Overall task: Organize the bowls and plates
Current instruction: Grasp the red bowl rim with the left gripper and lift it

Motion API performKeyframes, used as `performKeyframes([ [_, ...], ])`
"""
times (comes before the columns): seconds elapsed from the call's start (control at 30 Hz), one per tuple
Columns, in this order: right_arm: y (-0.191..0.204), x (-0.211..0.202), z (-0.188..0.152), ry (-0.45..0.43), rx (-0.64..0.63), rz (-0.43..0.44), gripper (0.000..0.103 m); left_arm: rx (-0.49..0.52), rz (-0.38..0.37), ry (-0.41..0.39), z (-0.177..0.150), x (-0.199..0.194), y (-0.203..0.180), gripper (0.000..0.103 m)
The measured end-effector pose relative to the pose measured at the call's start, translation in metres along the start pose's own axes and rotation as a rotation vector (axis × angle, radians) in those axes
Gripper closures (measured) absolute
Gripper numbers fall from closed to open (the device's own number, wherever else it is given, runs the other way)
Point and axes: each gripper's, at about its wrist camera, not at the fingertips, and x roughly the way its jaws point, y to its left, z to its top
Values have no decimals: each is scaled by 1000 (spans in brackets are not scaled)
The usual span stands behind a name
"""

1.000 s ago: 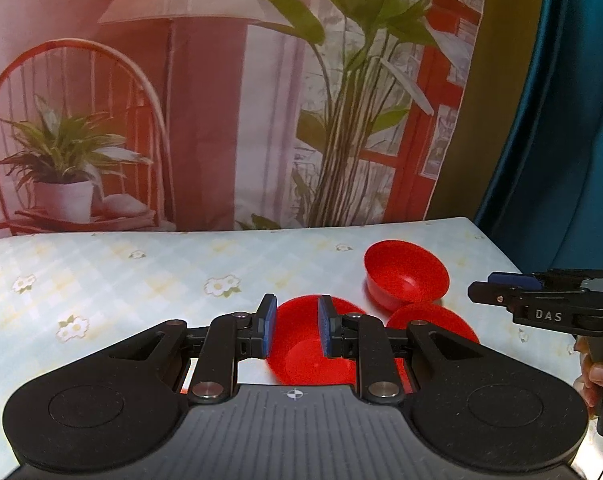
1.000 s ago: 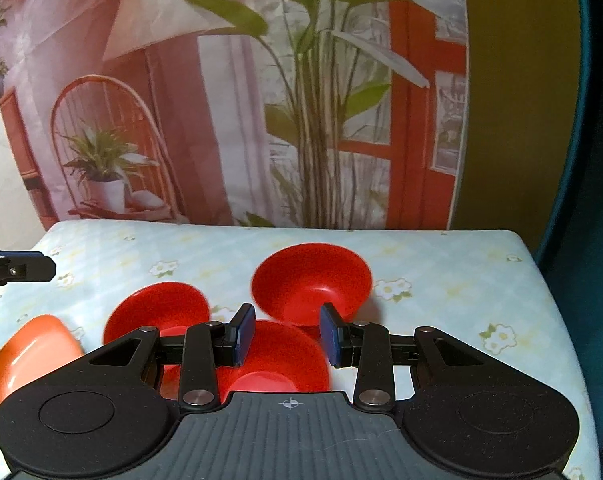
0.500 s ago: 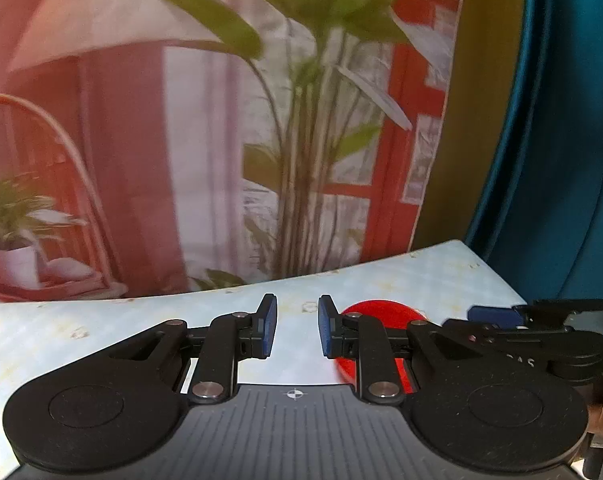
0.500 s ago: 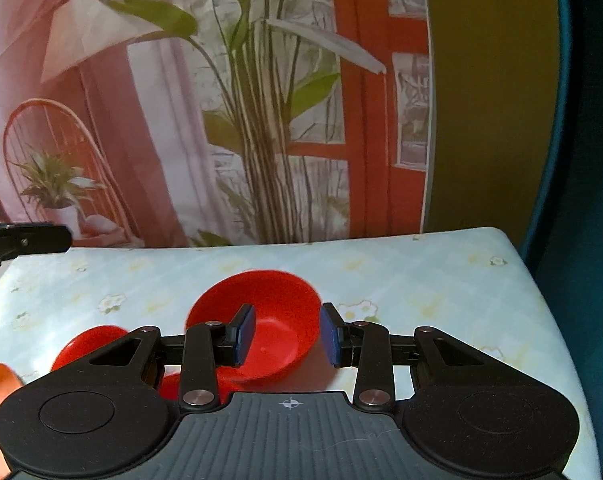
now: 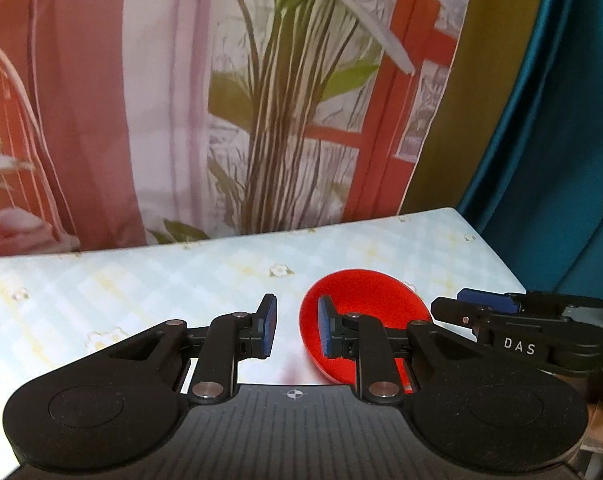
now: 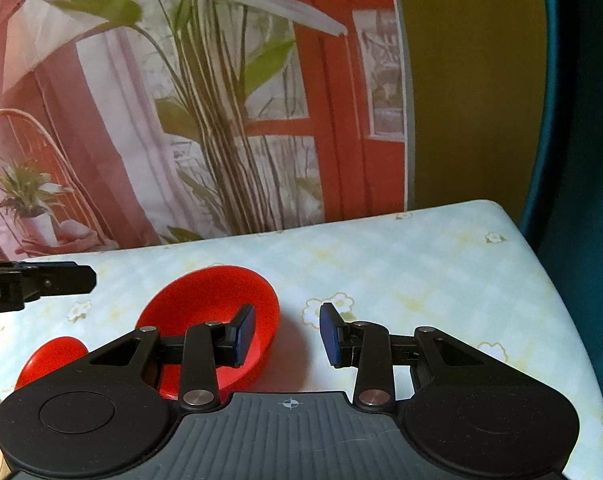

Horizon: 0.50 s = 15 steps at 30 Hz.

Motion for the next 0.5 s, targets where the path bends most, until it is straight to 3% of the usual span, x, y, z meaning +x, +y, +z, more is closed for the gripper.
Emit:
performKeyframes([
  [0.5,3,20,-4,39,41,33,69,-22,-30,120,-6,46,-4,80],
])
